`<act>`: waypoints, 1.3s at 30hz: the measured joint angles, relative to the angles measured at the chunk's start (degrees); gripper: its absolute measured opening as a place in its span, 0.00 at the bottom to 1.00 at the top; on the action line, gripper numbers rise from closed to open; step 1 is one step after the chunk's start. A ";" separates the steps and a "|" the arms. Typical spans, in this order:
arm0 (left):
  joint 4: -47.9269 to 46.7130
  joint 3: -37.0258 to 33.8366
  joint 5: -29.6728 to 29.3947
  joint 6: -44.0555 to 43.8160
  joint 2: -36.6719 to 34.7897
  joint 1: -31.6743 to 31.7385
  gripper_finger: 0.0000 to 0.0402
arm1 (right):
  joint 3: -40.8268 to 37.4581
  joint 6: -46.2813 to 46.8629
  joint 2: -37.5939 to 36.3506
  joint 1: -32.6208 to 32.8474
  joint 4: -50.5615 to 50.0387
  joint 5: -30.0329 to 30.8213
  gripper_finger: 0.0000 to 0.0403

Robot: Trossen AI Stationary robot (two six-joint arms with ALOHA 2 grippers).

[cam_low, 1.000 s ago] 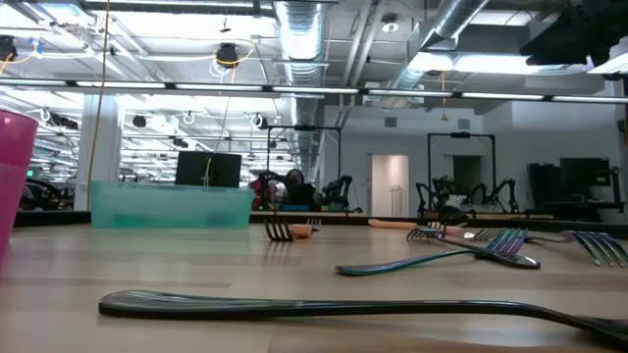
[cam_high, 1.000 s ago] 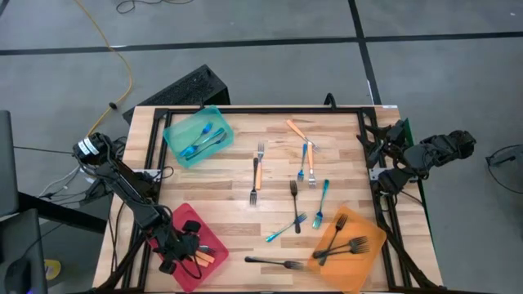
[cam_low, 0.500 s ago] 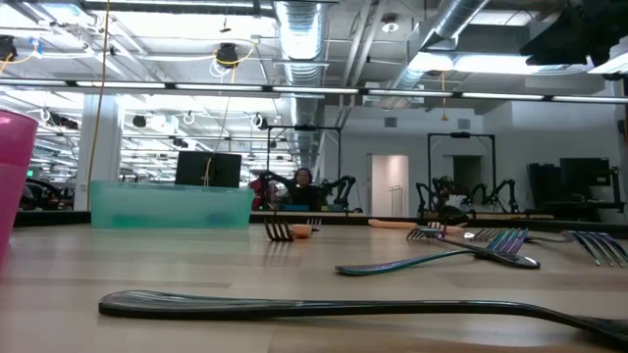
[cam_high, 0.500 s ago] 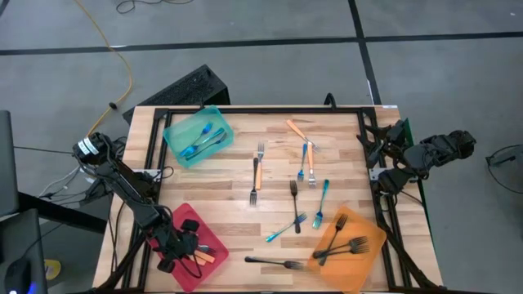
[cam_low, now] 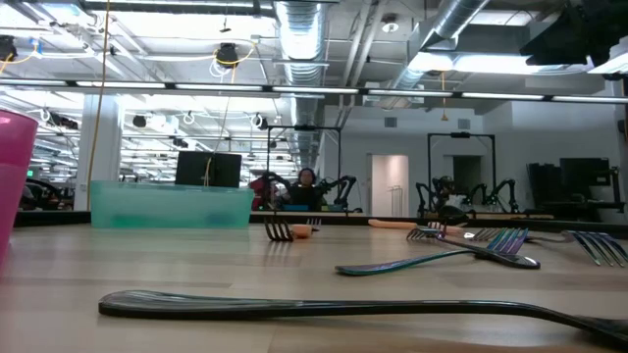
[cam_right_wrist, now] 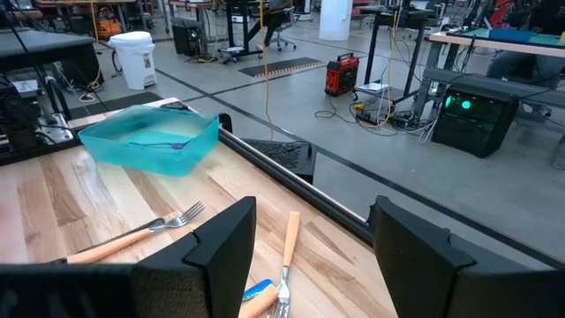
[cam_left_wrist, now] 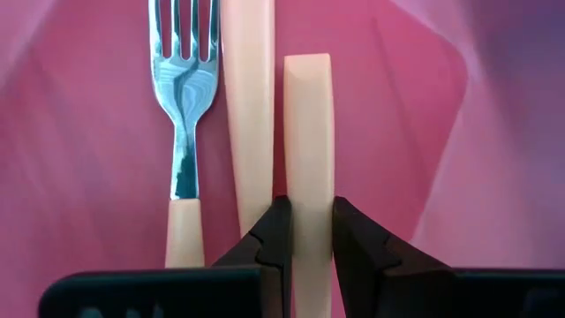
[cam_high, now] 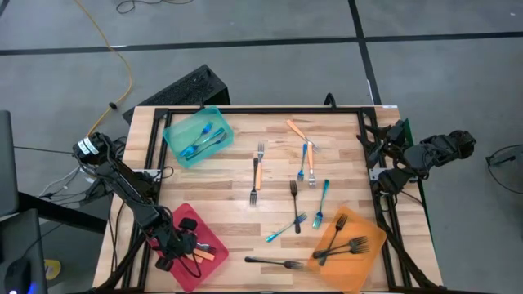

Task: Sort silverware by color (type)
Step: Put the orange fork into the red bin

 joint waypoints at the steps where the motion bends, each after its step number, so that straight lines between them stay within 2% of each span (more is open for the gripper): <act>1: -0.02 0.00 0.00 0.08 0.00 0.00 0.09 | 0.00 0.00 -0.02 0.02 0.00 0.02 0.60; 14: -1.72 0.10 -0.17 3.29 -0.04 1.80 0.09 | 0.00 0.00 0.00 0.02 0.00 0.00 0.60; 23: -6.50 2.33 -3.16 7.57 0.13 1.95 0.09 | 0.00 0.00 -0.01 0.00 0.00 0.00 0.60; 28: -6.33 2.36 -3.64 7.29 0.13 1.95 0.09 | 0.00 -0.01 0.00 0.01 0.00 0.01 0.60; 35: -3.47 2.36 -8.34 8.68 0.22 1.95 0.09 | 0.00 0.00 -0.02 0.00 0.00 0.00 0.60; 39: -2.97 2.36 -8.59 8.67 0.22 1.95 0.09 | 0.00 0.00 0.00 0.01 0.00 0.00 0.60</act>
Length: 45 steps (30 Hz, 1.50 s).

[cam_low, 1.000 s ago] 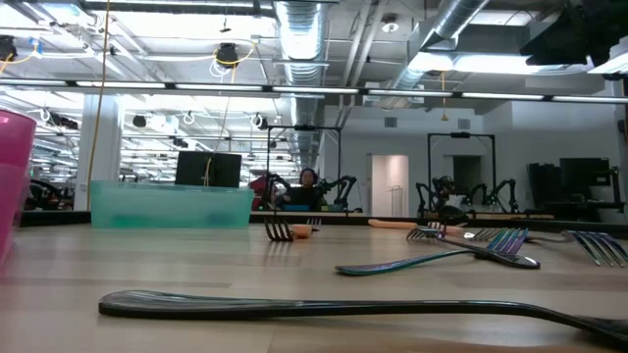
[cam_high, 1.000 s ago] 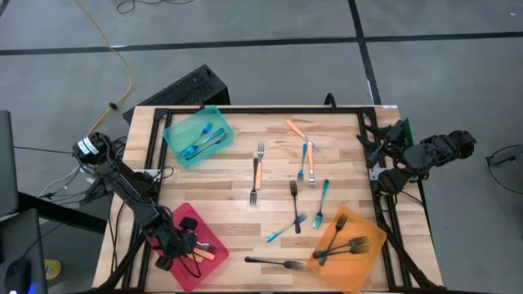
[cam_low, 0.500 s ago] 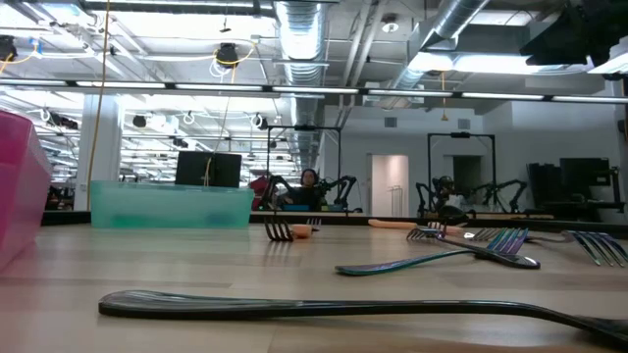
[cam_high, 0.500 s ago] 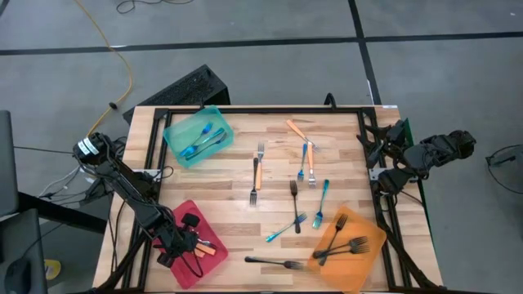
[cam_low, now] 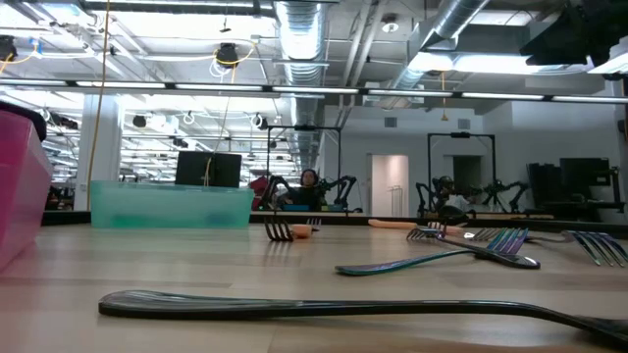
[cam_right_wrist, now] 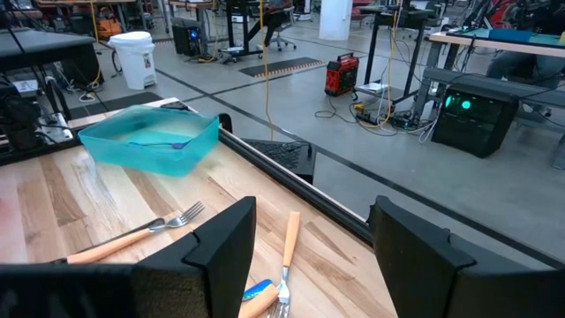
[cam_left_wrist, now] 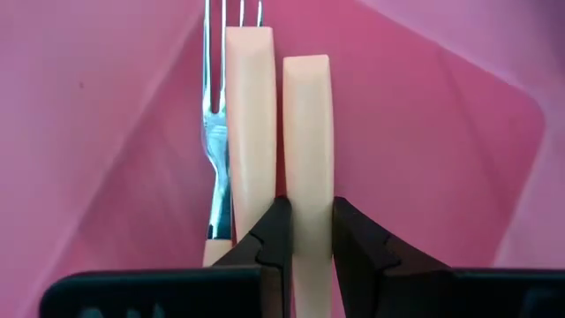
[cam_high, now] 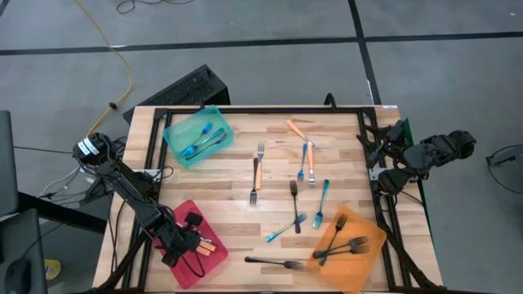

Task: Sort silverware by color (type)
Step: Put the orange fork into the red bin

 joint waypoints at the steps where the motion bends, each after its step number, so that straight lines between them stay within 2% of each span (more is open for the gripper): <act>1: 0.20 0.00 0.01 -0.52 0.00 0.00 0.09 | 0.00 0.00 -0.01 -0.01 0.00 0.00 0.60; 10: 5.21 0.02 1.21 -3.19 -0.04 0.00 0.09 | 0.00 -0.01 0.00 0.01 0.00 0.02 0.60; 19: 2.89 0.06 3.35 -3.25 -0.09 -0.02 0.09 | 0.00 -0.01 -0.01 -0.01 0.00 0.00 0.60; 22: -1.07 1.68 3.44 -2.34 0.05 -0.04 0.09 | 0.00 0.00 0.00 -0.01 0.00 0.02 0.60; 26: -8.53 5.50 2.82 1.42 2.89 -0.04 0.09 | 0.00 -0.02 0.00 0.01 0.00 0.02 0.60; 30: -7.20 8.04 4.43 3.97 7.18 -0.32 0.09 | 0.00 0.00 0.00 -0.01 0.00 0.02 0.60; 34: -7.55 10.48 3.28 5.93 10.56 -0.92 0.09 | 0.00 -0.02 -0.01 -0.01 -0.01 0.02 0.60; 40: -9.02 11.65 0.50 6.28 11.06 -0.85 0.09 | 0.00 -0.01 0.00 -0.01 0.00 0.02 0.60; 45: -8.41 11.72 0.38 5.02 11.08 -0.83 0.09 | 0.00 0.00 -0.02 -0.01 0.00 0.02 0.60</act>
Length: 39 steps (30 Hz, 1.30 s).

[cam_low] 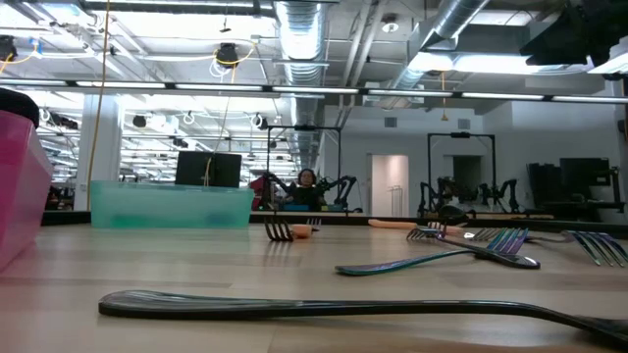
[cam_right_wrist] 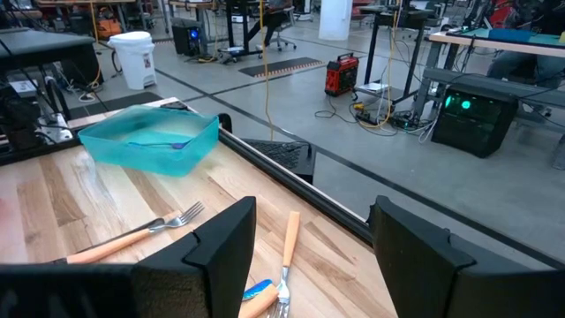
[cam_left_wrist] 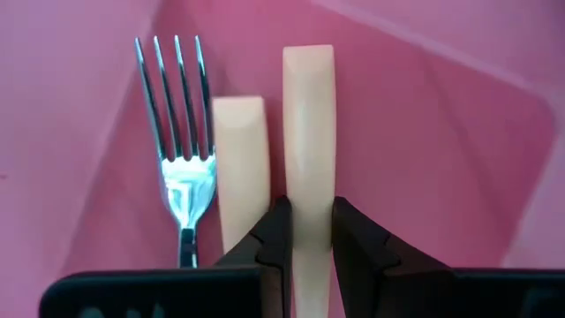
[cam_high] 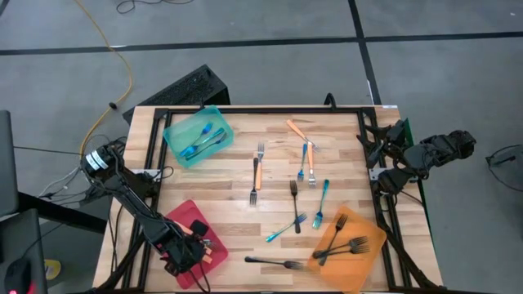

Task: Sort silverware by color (type)
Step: Put the orange fork into the red bin

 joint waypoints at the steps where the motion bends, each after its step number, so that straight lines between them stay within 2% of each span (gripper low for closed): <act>1: 0.20 0.00 0.06 -0.24 0.00 0.00 0.09 | 0.00 0.00 0.01 0.01 -0.01 -0.01 0.60; 9: 0.58 0.00 -0.08 -0.65 0.02 0.00 0.11 | 0.00 -0.01 0.01 0.00 0.00 0.00 0.60; 30: 1.03 0.00 2.65 -1.60 0.04 0.02 0.28 | 0.00 0.00 0.00 0.01 0.00 0.00 0.60; 39: -9.04 5.58 2.59 -0.56 0.04 0.02 0.28 | 0.00 -0.02 0.00 0.01 0.00 0.00 0.60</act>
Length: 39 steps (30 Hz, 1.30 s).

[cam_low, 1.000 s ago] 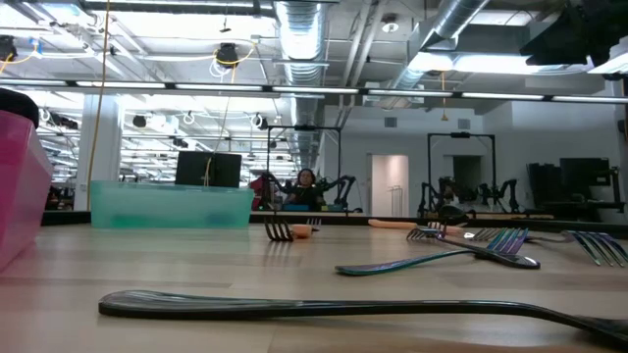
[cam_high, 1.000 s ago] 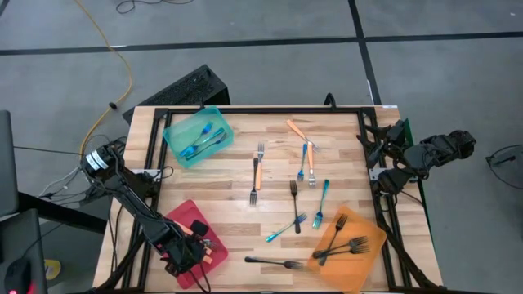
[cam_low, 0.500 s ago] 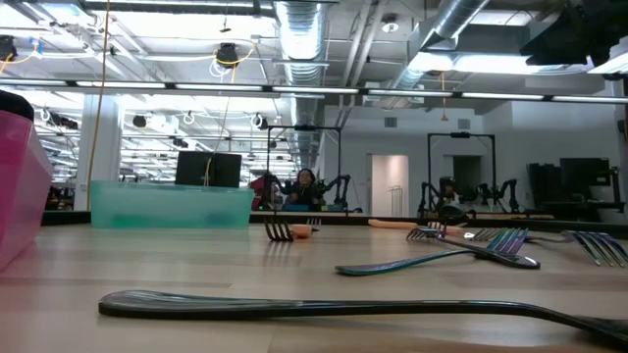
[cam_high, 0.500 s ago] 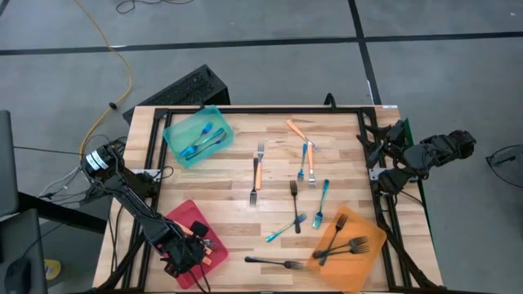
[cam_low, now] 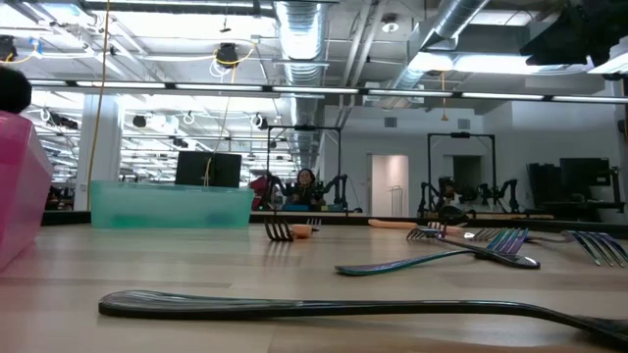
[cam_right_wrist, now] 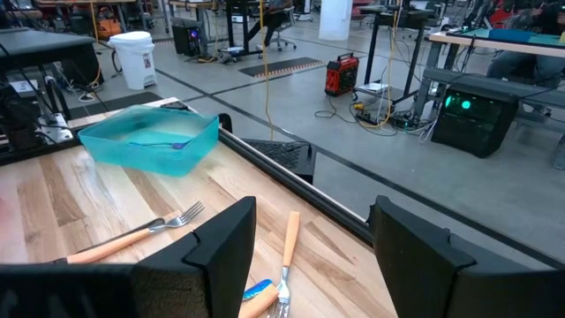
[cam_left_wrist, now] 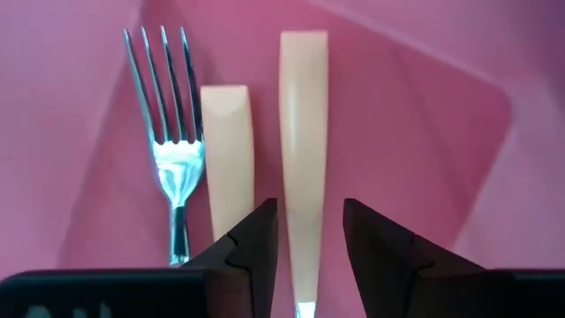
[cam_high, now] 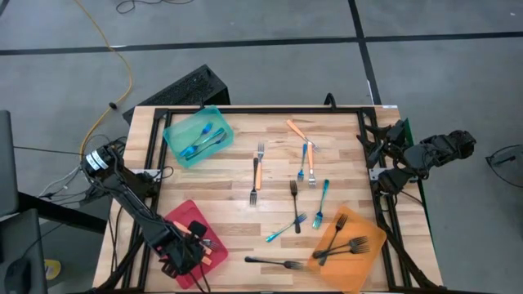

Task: Sort silverware by color (type)
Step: Put the orange fork into the red bin, then put the blue fork into the blue bin

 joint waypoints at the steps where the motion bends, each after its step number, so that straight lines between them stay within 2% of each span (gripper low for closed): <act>1: -0.99 0.89 -0.02 0.12 0.00 0.00 0.28 | 0.00 0.02 0.01 0.01 0.00 0.00 0.60; 10: -7.00 5.02 0.22 -1.38 0.00 0.00 0.28 | 0.00 0.02 0.01 0.01 -0.01 0.00 0.60; 24: -8.69 5.70 0.08 -3.56 -1.67 0.00 0.28 | 0.00 0.00 0.00 0.00 -0.02 -0.02 0.60; 39: -15.70 5.67 -10.27 -16.35 -5.79 1.49 0.28 | 0.00 0.00 0.00 -0.01 0.00 0.00 0.60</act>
